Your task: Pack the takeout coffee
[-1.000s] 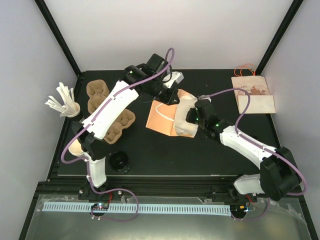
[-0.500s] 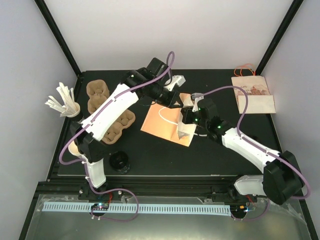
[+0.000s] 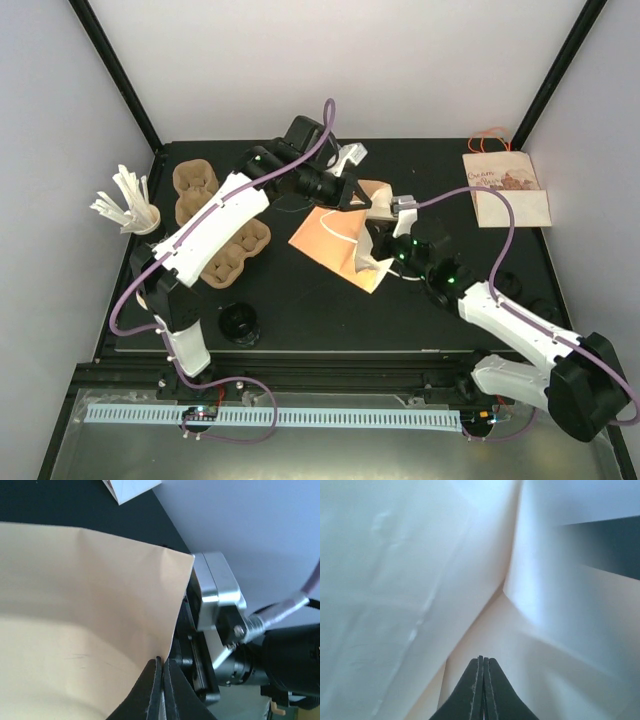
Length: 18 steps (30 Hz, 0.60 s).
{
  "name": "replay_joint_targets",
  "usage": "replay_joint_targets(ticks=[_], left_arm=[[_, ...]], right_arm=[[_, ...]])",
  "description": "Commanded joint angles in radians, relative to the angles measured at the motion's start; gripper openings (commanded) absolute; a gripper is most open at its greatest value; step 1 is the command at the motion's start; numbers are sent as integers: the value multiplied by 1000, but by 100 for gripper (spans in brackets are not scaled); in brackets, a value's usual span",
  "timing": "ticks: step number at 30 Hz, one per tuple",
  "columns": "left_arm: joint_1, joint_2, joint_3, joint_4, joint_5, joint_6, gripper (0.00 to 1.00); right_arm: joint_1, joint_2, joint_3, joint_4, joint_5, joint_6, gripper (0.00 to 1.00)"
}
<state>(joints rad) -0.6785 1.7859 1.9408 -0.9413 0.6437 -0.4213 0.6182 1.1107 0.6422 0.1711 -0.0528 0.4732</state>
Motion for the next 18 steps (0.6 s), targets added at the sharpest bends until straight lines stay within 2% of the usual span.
replay_joint_targets(ticks=[1,11,14,18], left_arm=[[8,-34,3,88,33,-39,2],[8,-37,10,108,63,-47,2],[9,-39,30,86,66,-32,1],[9,-53,39,74,74,-25,1]], right_arm=[[47,-30,-8,36,69,-79,1],[151,-8,22,-17,92,-252,1],[156,-7,9,-19,100,-252,1],[152,14,14,-30,119,-175,1]])
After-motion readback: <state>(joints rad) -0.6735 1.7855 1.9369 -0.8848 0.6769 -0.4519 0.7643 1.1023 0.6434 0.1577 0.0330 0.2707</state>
